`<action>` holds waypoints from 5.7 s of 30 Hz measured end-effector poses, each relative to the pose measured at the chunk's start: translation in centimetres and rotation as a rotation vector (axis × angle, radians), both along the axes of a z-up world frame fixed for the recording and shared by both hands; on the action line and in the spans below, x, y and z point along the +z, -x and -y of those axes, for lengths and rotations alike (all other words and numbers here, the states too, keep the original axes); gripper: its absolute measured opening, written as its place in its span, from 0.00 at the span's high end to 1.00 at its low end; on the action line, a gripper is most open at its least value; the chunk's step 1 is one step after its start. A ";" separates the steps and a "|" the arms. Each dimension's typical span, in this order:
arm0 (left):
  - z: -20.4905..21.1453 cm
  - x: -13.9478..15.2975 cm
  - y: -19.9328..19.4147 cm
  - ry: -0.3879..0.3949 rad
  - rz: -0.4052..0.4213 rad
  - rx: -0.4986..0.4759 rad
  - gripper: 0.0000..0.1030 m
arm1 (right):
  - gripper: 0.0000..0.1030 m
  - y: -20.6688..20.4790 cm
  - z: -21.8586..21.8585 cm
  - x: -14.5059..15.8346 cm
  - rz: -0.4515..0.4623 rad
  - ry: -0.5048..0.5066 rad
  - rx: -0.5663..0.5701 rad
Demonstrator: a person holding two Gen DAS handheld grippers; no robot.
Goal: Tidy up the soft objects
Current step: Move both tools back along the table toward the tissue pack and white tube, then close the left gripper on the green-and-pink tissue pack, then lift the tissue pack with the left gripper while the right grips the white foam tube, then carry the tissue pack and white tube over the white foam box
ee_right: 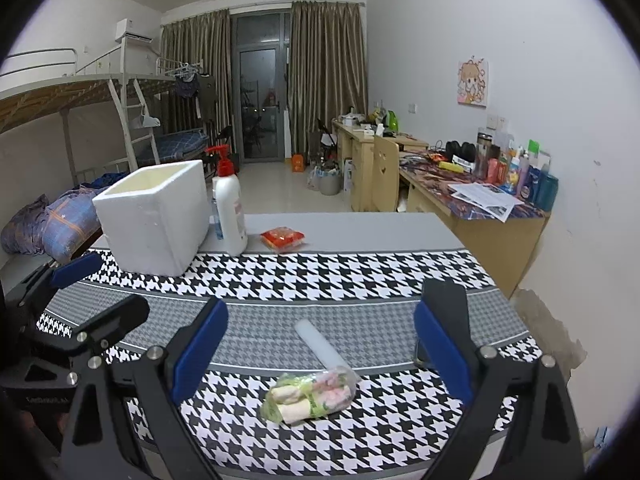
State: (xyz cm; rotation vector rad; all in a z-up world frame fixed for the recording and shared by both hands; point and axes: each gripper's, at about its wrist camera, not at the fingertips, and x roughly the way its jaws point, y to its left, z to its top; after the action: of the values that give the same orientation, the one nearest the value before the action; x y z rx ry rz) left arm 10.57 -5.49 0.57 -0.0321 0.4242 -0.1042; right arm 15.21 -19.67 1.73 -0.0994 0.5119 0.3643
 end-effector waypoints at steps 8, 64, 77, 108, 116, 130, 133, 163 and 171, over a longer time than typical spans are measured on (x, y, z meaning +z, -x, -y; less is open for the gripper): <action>1.5 -1.7 -1.0 0.002 -0.049 -0.023 0.01 | 0.06 -0.6 0.8 -0.9 -0.023 0.008 -0.004; 8.9 -10.2 -7.6 0.048 -0.373 -0.092 0.25 | 0.06 -7.3 4.3 -7.6 -0.211 0.043 0.108; 9.7 -11.1 -7.8 0.075 -0.423 -0.185 0.60 | 0.06 -8.0 4.3 -8.5 -0.245 0.035 0.126; 5.1 -9.1 -4.8 0.123 -0.384 -0.165 0.69 | 0.15 -9.5 1.0 -9.8 -0.298 0.101 0.213; 5.0 -9.3 -4.5 0.097 -0.406 -0.188 0.42 | 0.15 -10.0 1.7 -8.8 -0.285 0.083 0.209; 6.6 -10.6 -7.0 0.119 -0.463 -0.222 0.41 | 0.15 -10.3 0.7 -9.7 -0.294 0.139 0.245; 6.8 -10.8 -7.3 0.116 -0.457 -0.205 0.58 | 0.15 -10.3 0.4 -10.0 -0.294 0.154 0.251; 2.0 -9.0 -5.3 0.140 -0.406 -0.095 0.68 | 0.61 -10.5 -1.7 -11.7 -0.355 0.223 0.344; 1.0 -8.1 -5.1 0.130 -0.394 -0.071 0.68 | 0.84 -10.7 -1.2 -11.3 -0.370 0.177 0.365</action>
State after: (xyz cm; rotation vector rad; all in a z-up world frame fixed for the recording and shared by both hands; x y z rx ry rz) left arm 15.68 -6.49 -7.55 -0.1673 0.8121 -0.1970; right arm 25.91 -18.48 -9.57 -0.3030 0.8956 0.7010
